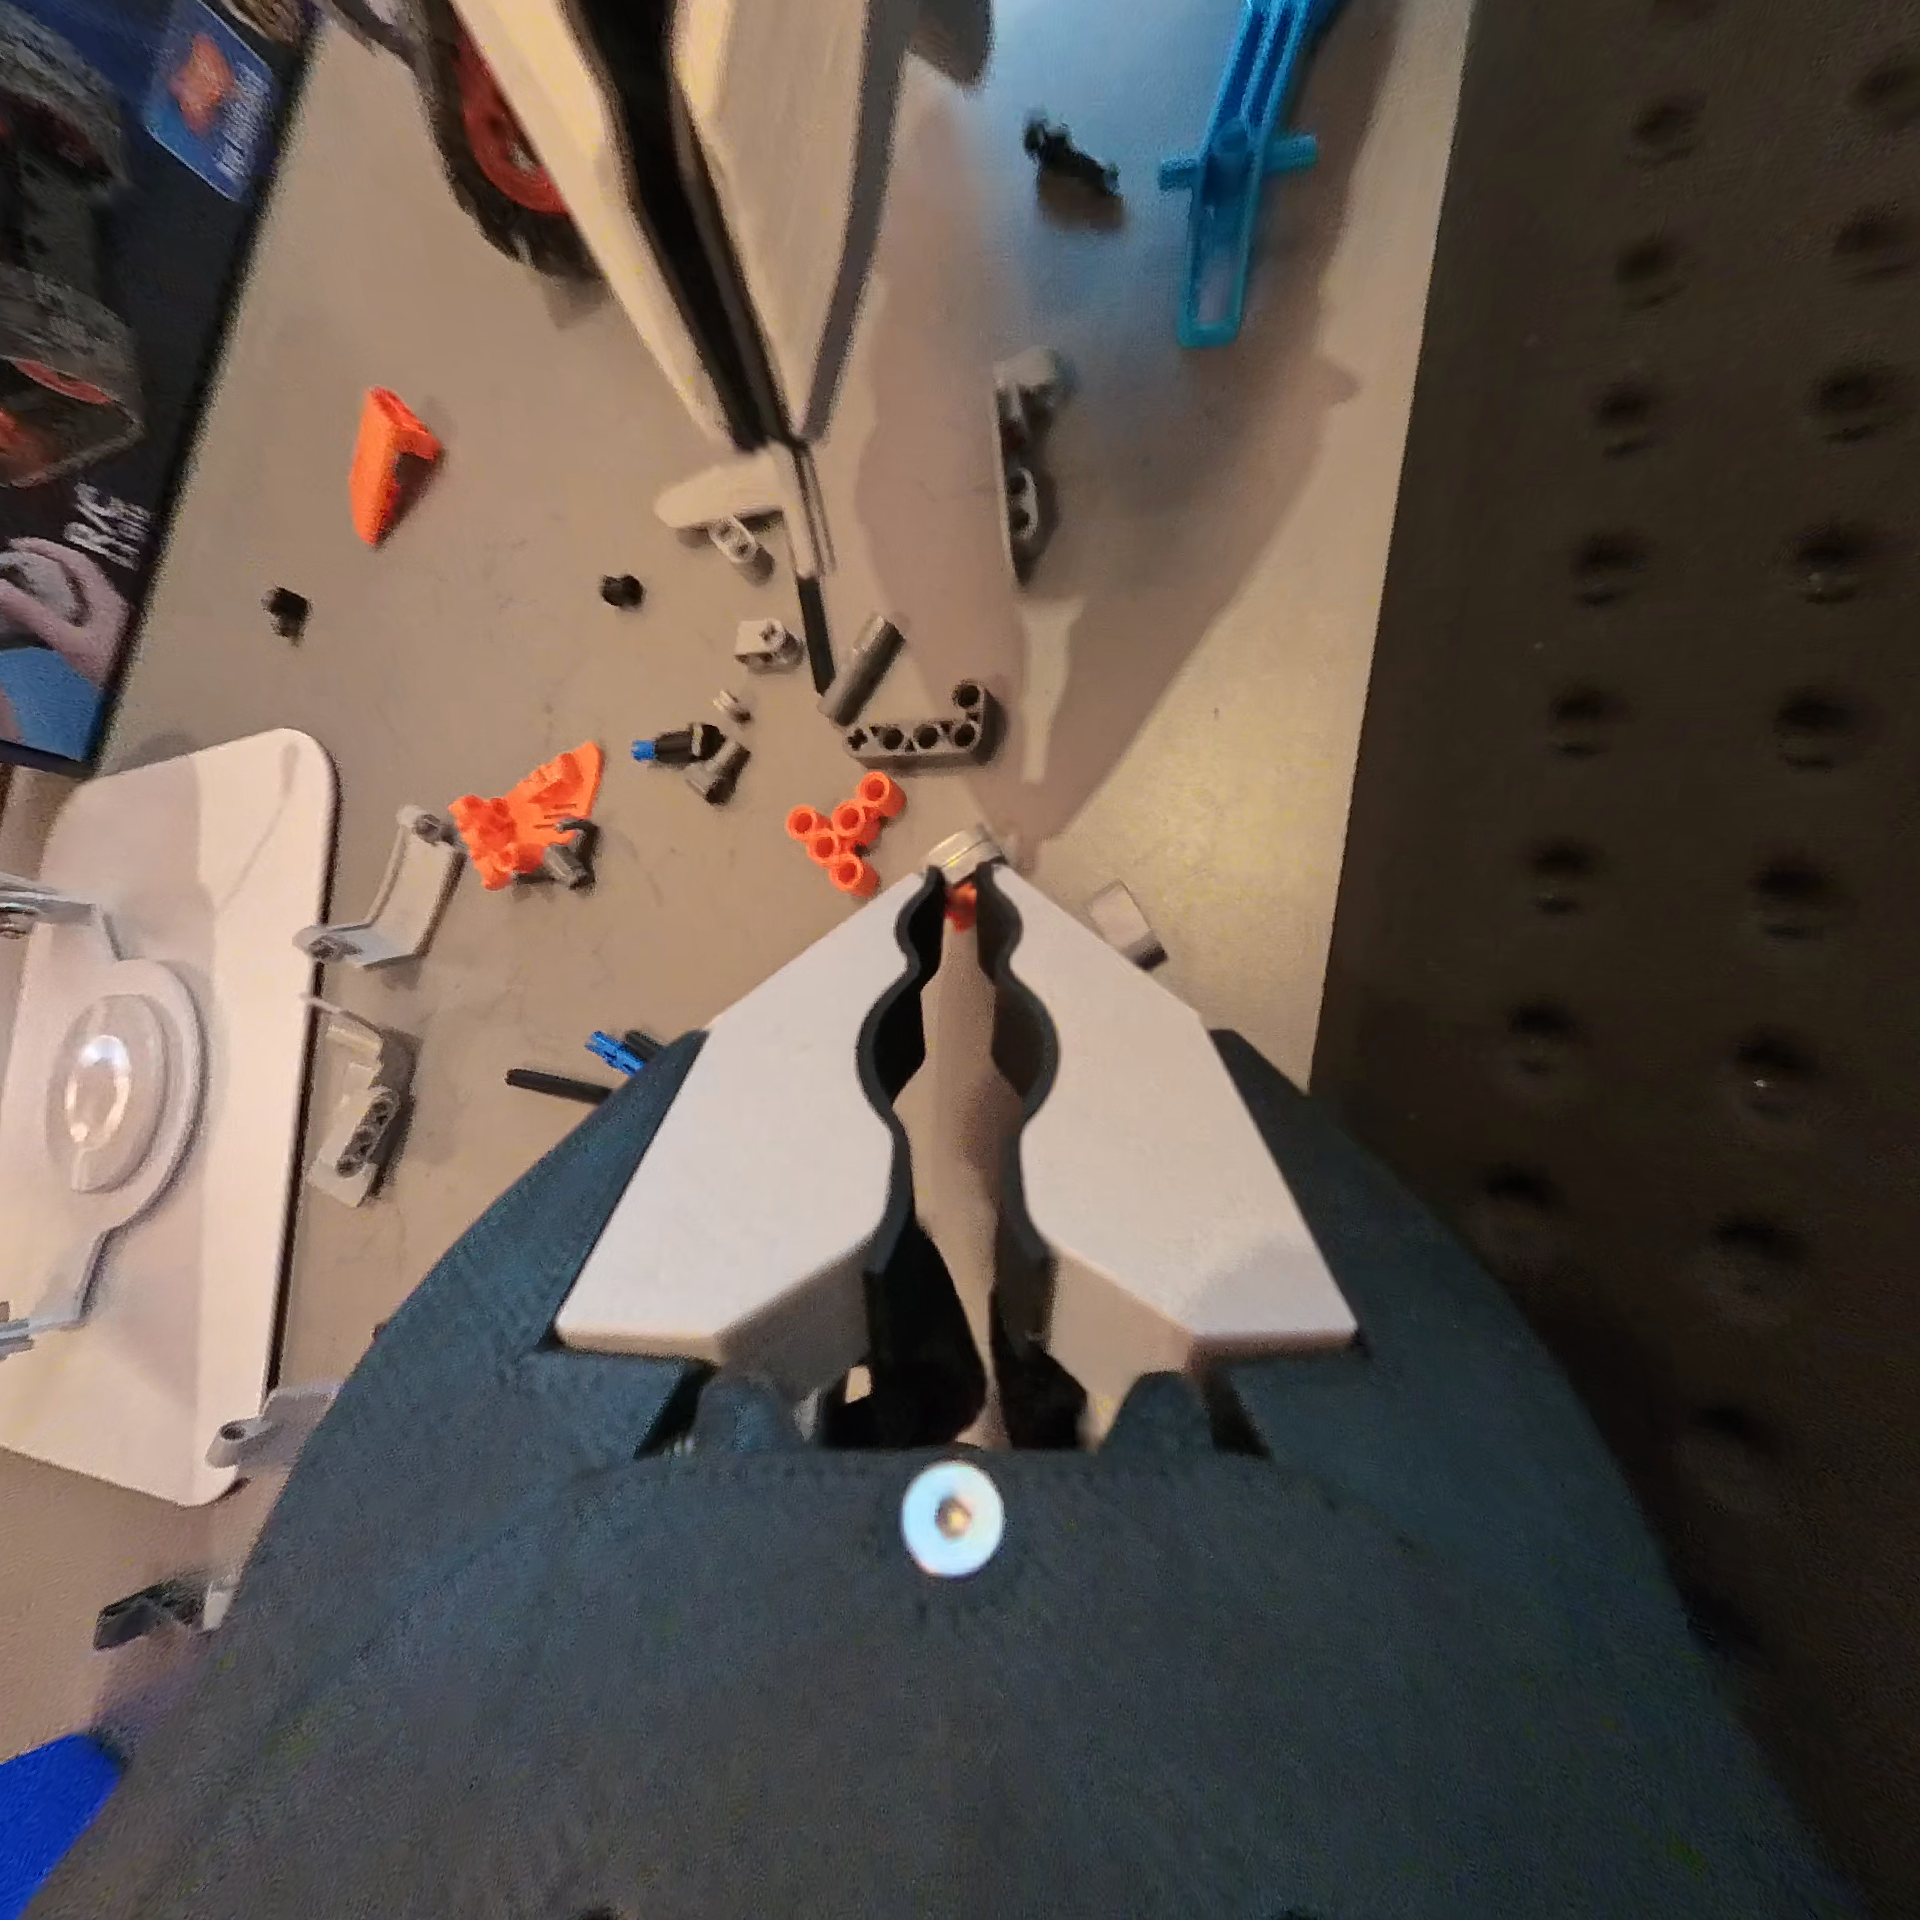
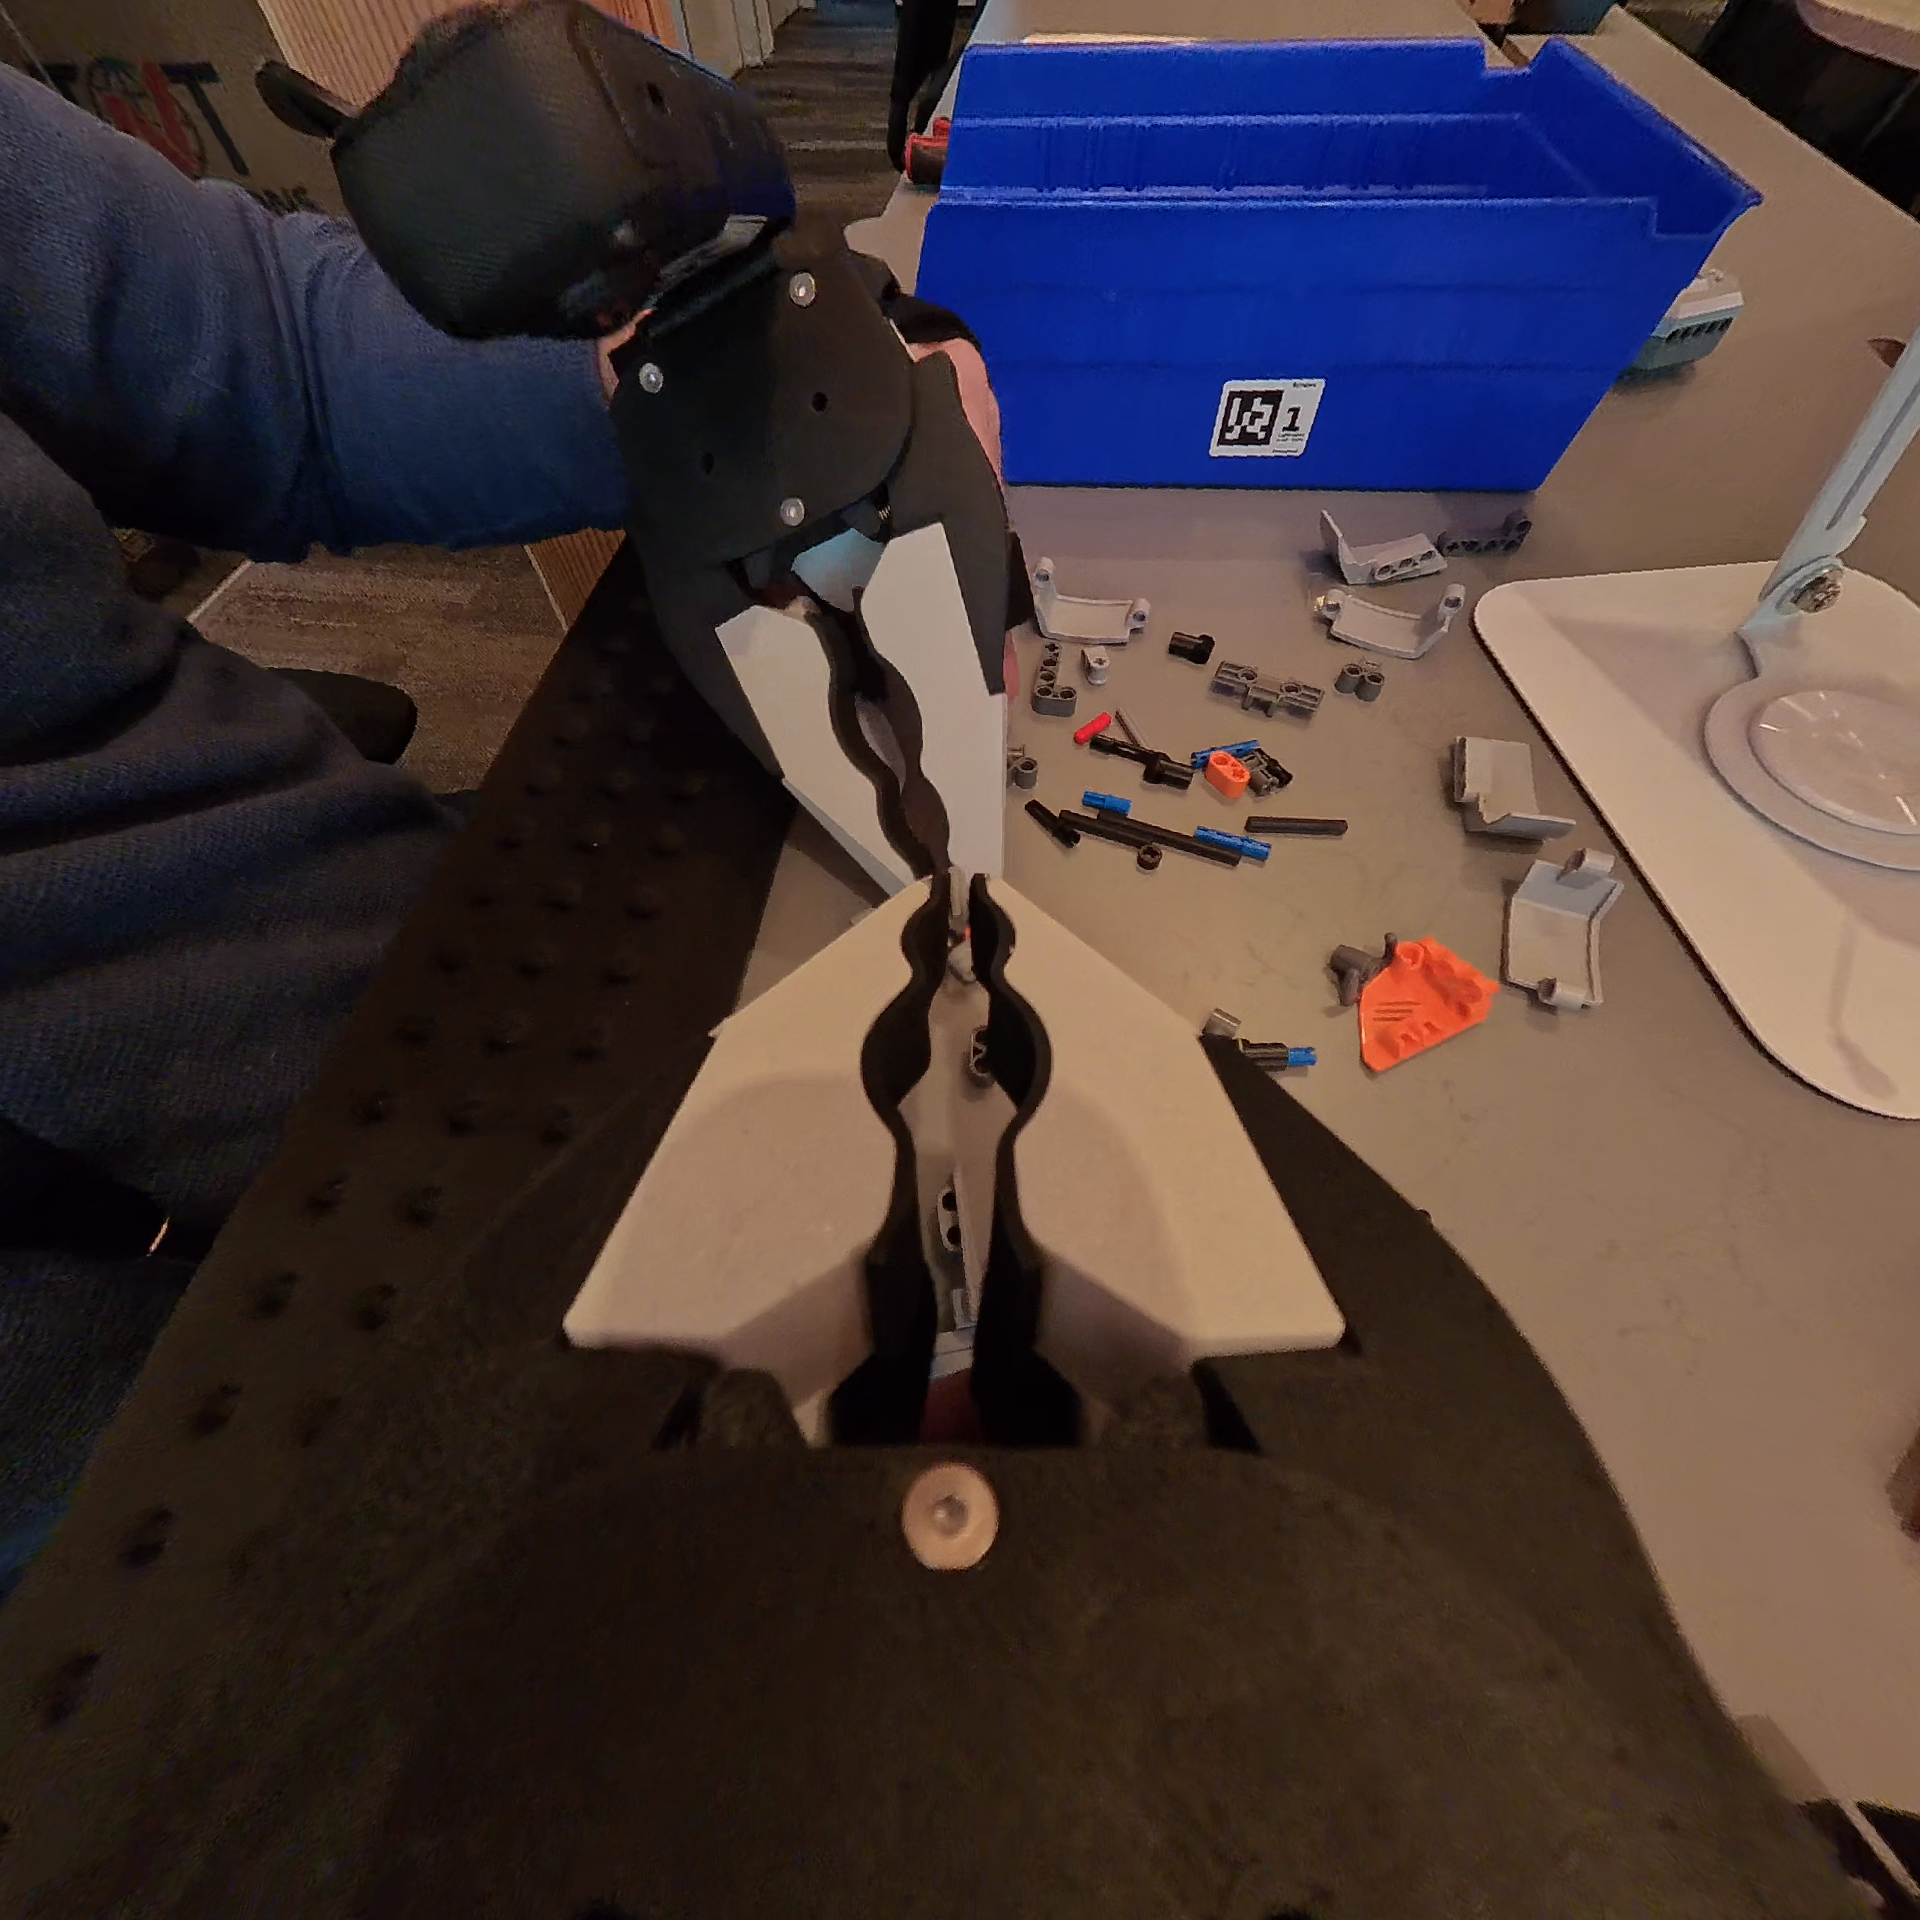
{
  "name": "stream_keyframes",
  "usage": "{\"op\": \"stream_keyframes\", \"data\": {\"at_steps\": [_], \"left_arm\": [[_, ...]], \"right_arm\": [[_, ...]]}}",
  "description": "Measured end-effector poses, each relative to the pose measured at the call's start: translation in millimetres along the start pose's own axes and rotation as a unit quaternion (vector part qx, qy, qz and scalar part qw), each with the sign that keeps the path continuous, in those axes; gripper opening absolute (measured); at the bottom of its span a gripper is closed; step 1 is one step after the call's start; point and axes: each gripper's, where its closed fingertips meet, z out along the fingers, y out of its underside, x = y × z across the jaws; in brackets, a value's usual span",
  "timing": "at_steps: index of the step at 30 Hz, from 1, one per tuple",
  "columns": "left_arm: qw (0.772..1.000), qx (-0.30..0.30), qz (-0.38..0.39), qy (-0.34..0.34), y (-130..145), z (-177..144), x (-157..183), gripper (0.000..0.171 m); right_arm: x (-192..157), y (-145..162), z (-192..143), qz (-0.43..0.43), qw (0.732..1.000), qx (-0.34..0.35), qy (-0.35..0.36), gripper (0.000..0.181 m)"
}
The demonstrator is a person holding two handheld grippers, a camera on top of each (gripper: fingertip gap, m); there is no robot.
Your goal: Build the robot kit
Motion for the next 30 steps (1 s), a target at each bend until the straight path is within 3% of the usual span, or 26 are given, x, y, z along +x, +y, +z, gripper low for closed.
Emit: {"op": "stream_keyframes", "data": {"at_steps": [7, 14, 30], "left_arm": [[0.995, 0.081, -0.015, -0.052, -21.4, -16.5, -14.0, 0.003], [0.976, 0.179, 0.049, -0.110, -55.2, -45.3, -16.2, 0.003], [0.961, 0.185, 0.112, -0.173, -64.5, -53.3, -14.5, 0.002]], "right_arm": [[1.2, 2.0, 1.7, 0.004, 1.000, 0.005, -0.004, 0.001], [-5.3, -7.5, -2.5, 0.012, 0.999, 0.042, -0.030, 0.001], [-13.3, -15.0, -5.2, 0.013, 0.996, 0.062, -0.056, 0.000]]}}
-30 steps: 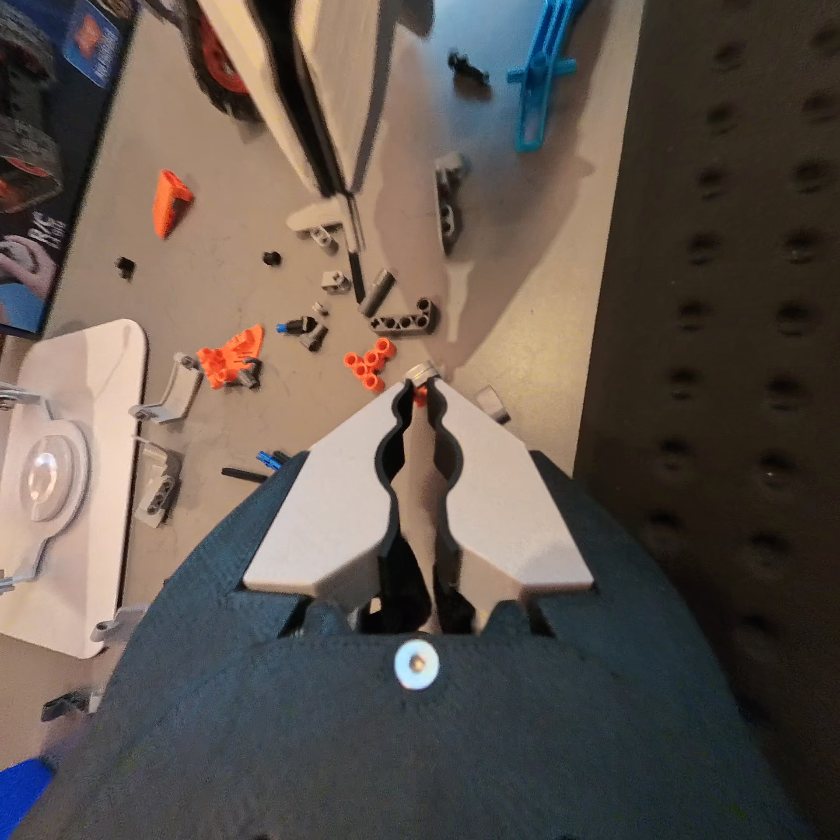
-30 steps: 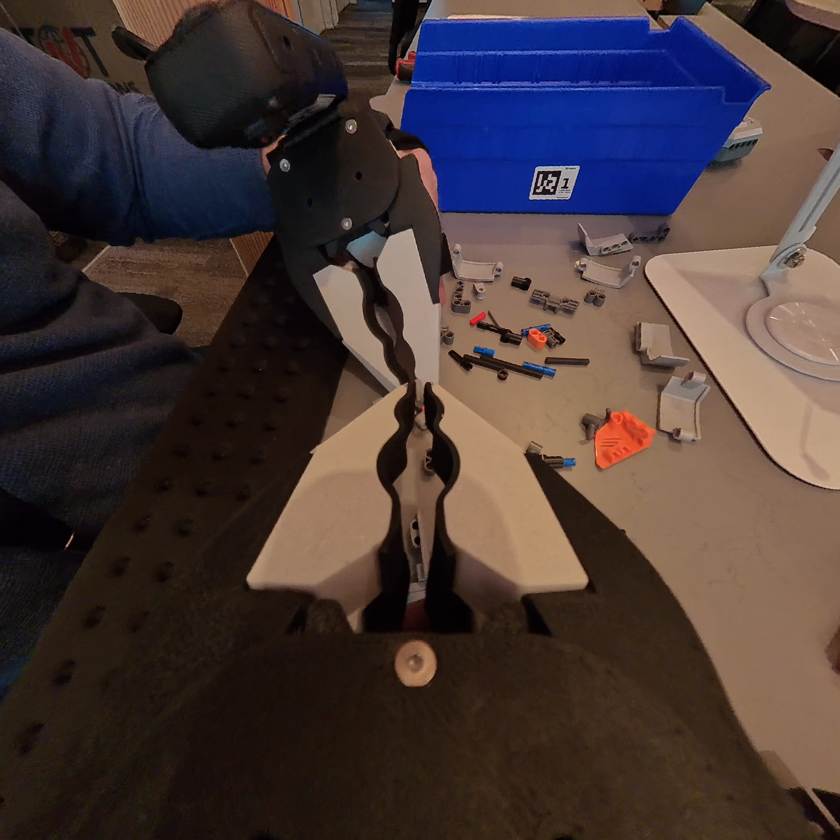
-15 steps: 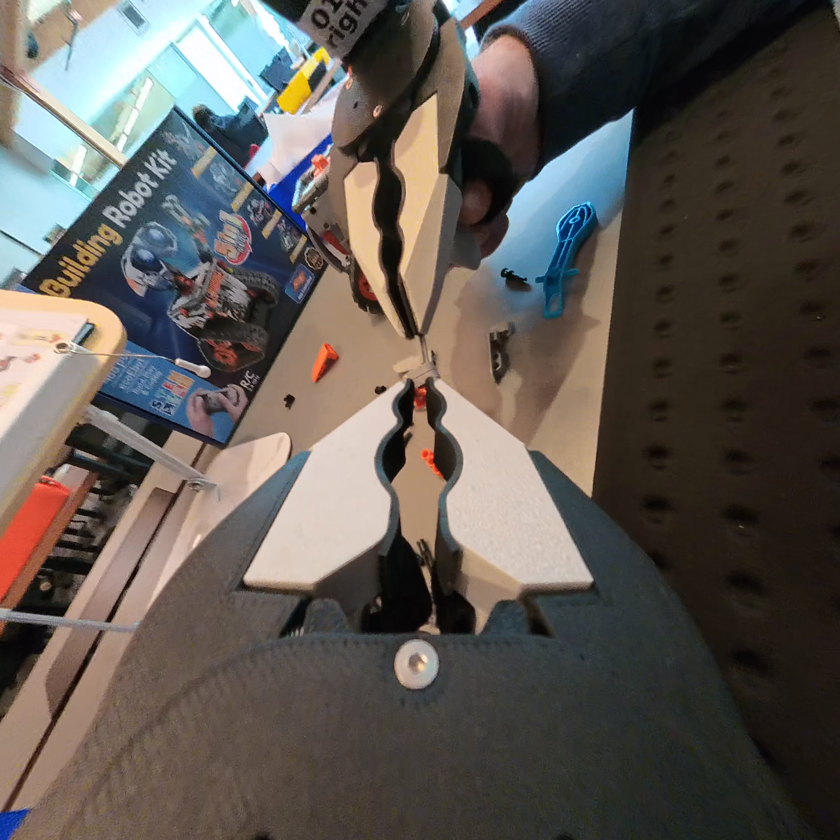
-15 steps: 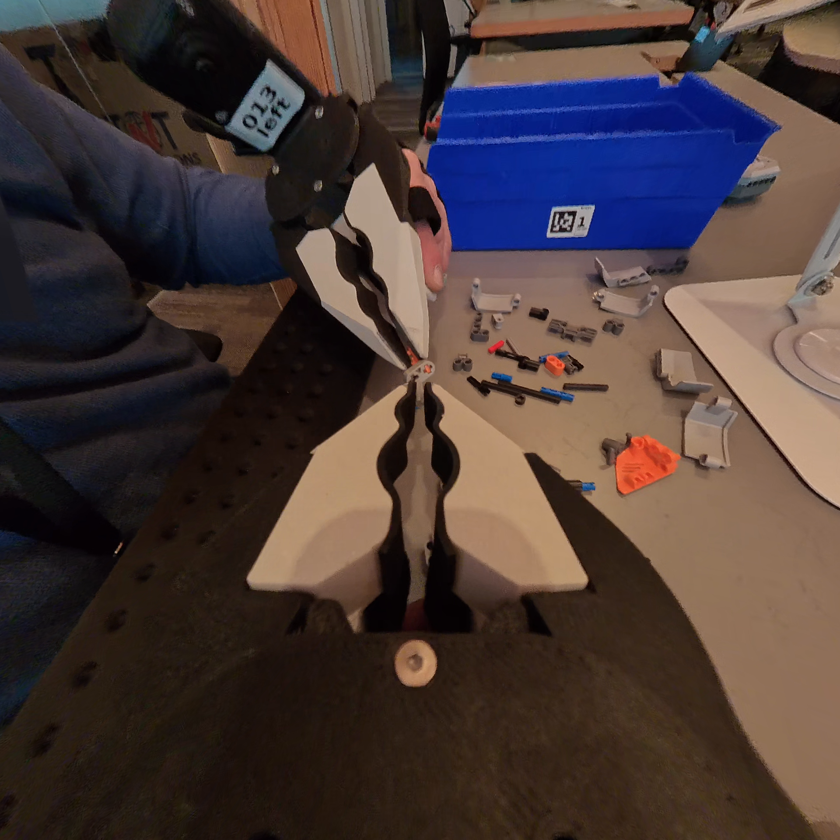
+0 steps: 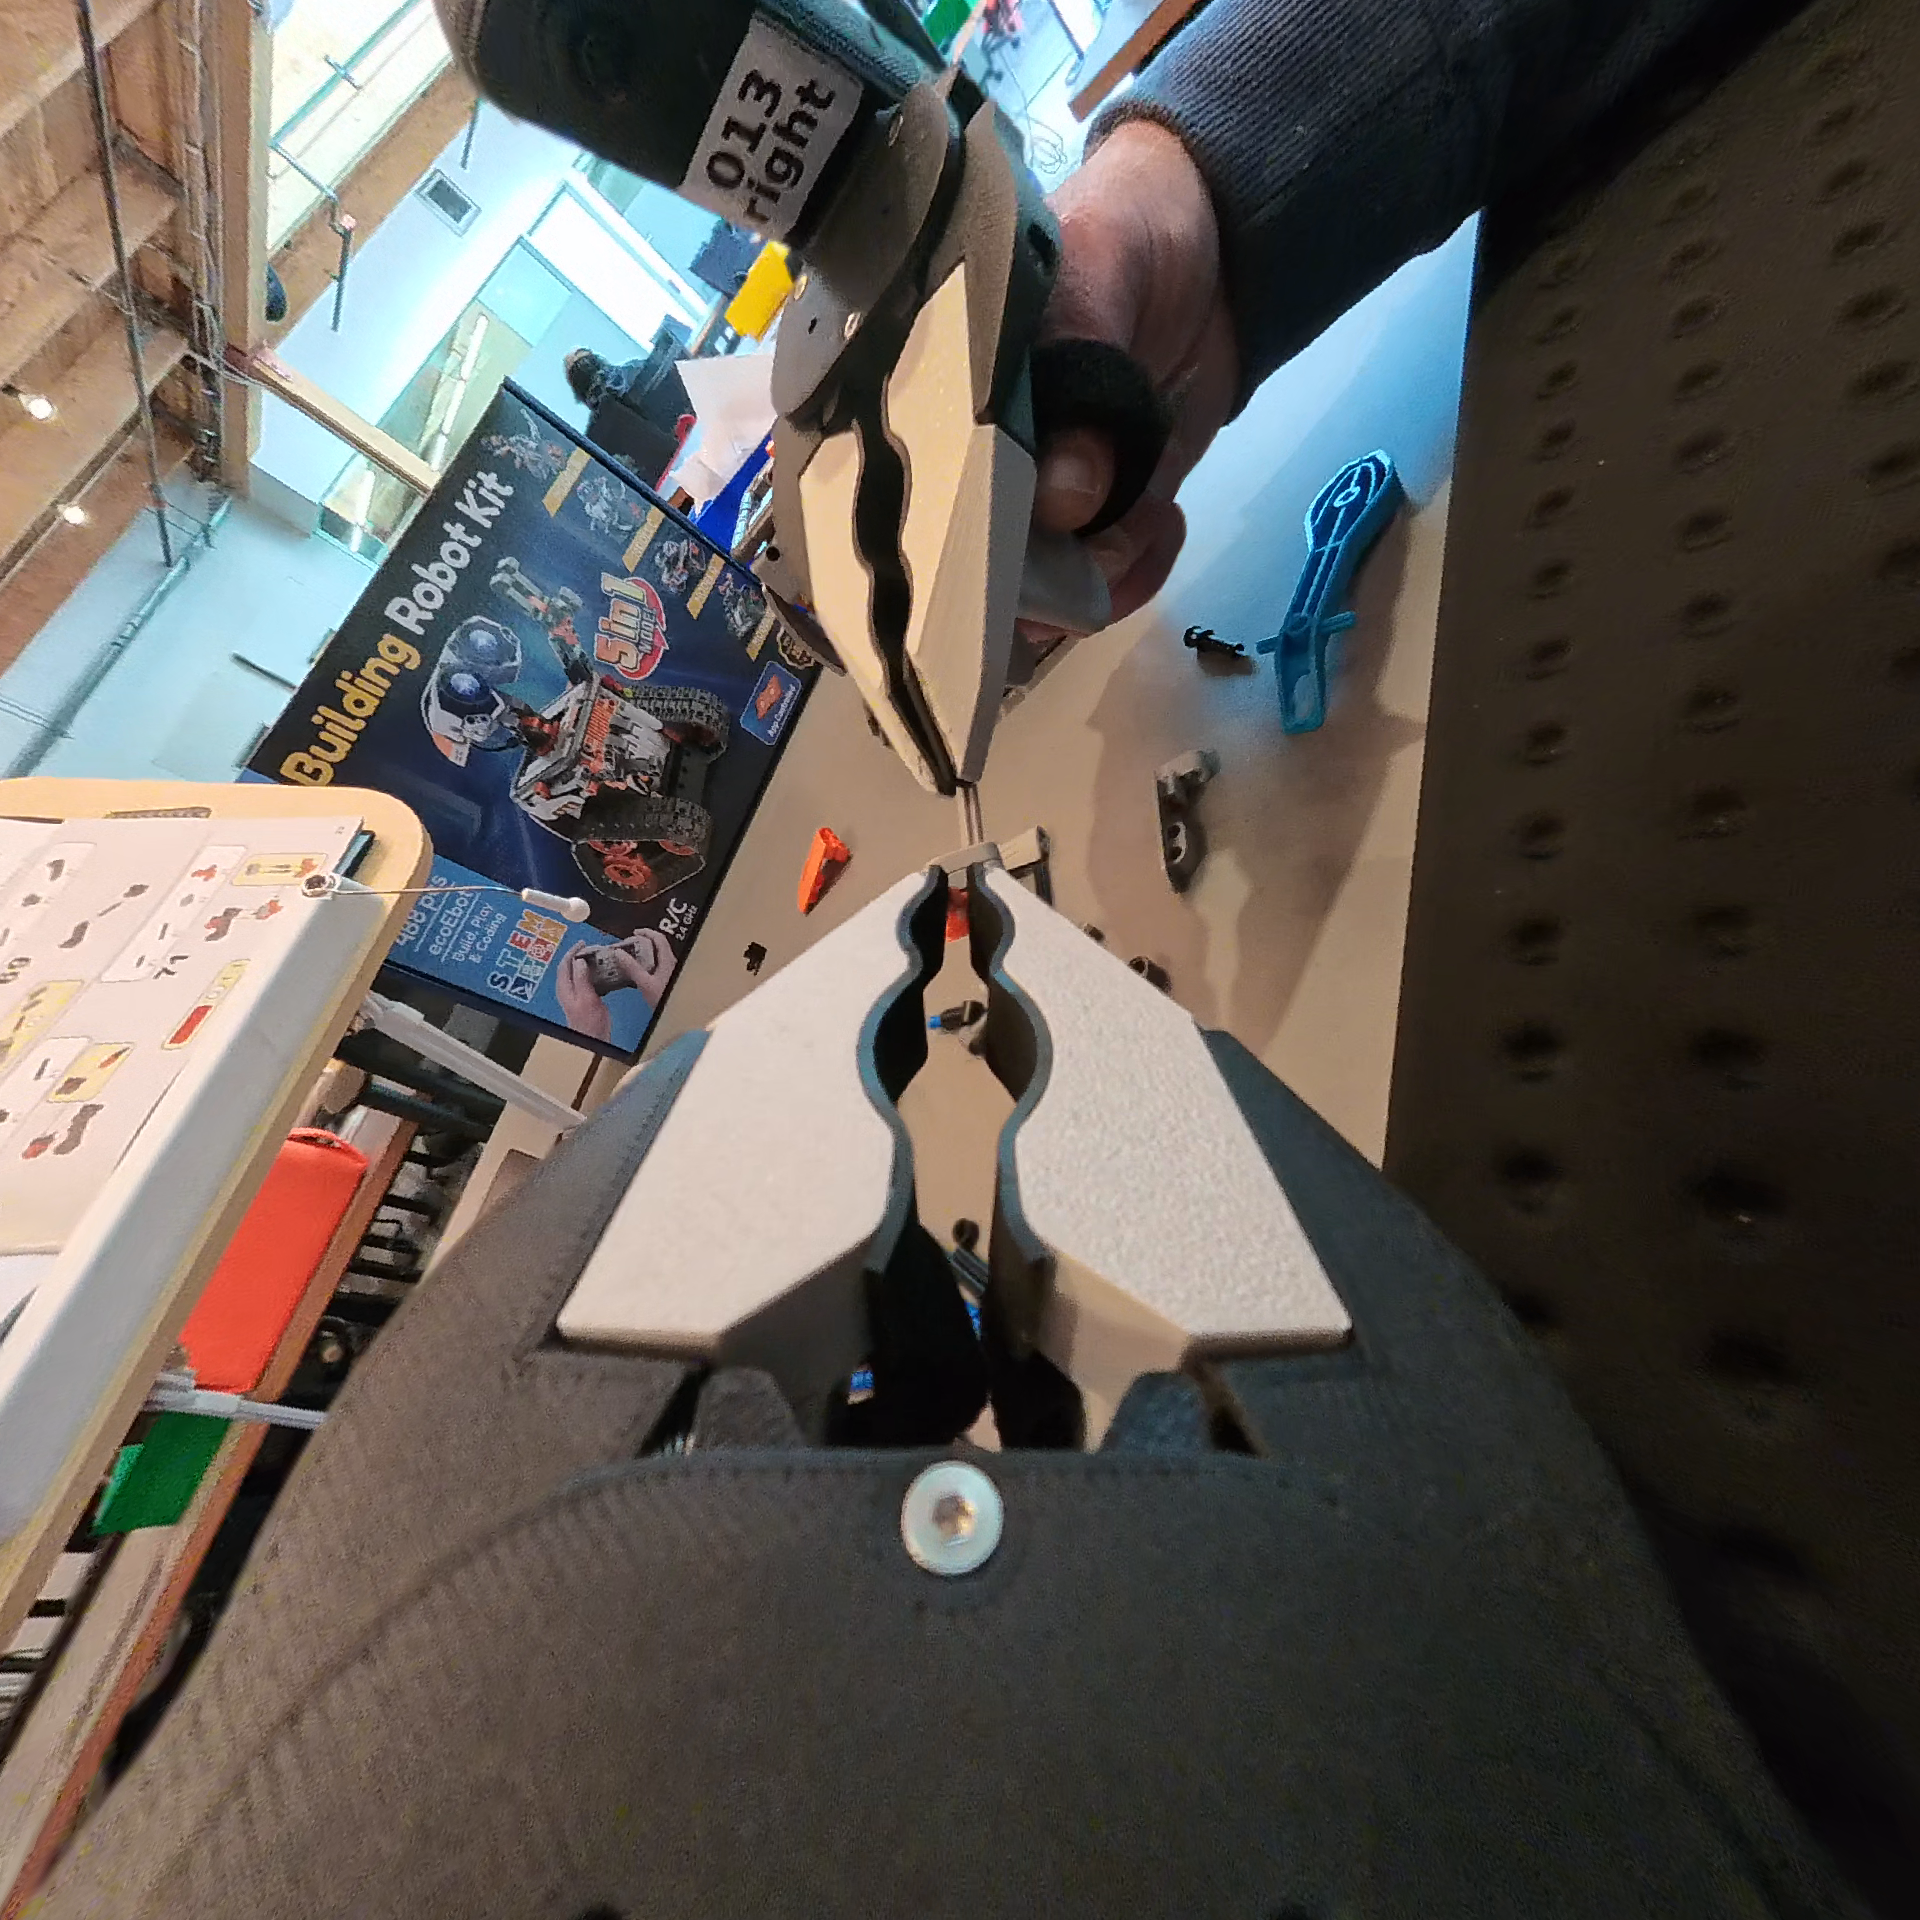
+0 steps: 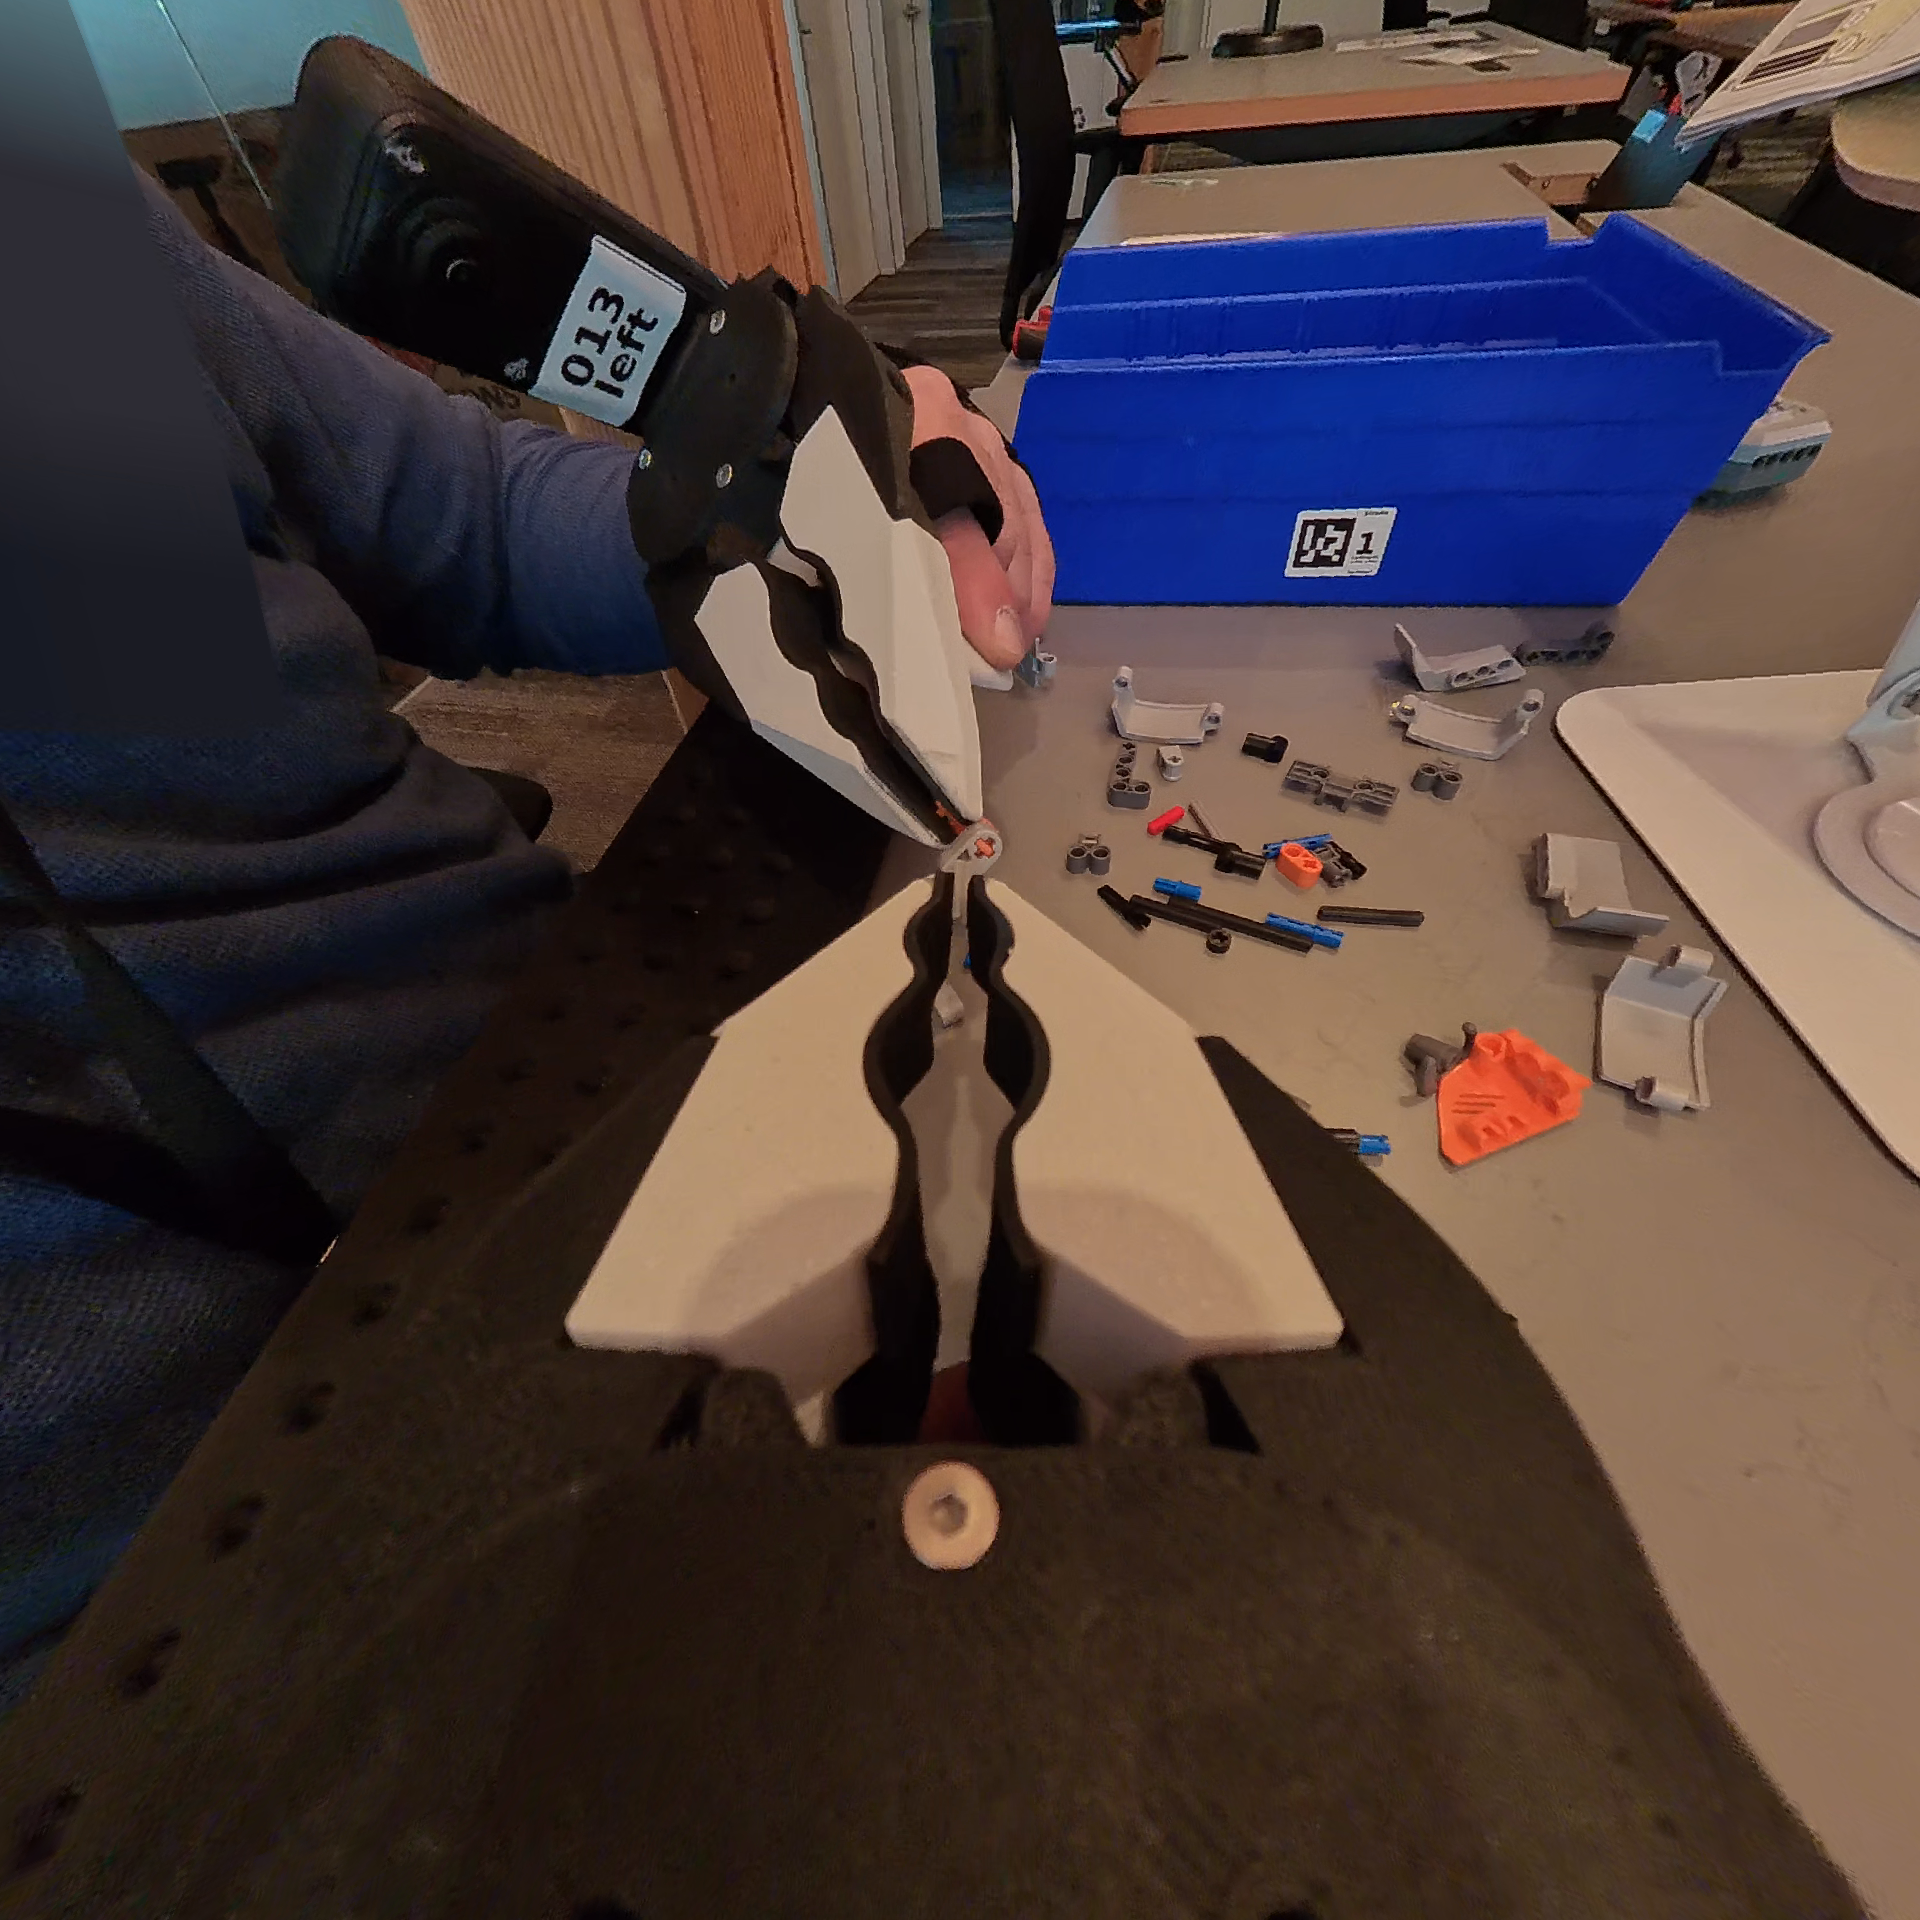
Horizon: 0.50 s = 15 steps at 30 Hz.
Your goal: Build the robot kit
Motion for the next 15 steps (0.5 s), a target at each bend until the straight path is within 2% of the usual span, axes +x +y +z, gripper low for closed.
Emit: {"op": "stream_keyframes", "data": {"at_steps": [6, 10, 15], "left_arm": [[0.997, -0.019, 0.066, -0.025, -0.8, 0.0, 2.4, 0.002], [0.989, -0.044, 0.136, -0.047, 0.5, 1.3, 5.9, 0.001], [0.984, -0.057, 0.163, -0.050, 2.3, 2.6, 10.6, 0.001]], "right_arm": [[0.0, 2.0, -0.1, 0.027, 1.000, -0.006, -0.010, 0.000], [0.5, 6.3, 0.4, 0.045, 0.999, -0.018, -0.016, 0.000], [-0.5, 10.6, 1.4, 0.046, 0.998, -0.030, -0.020, 0.000]]}}
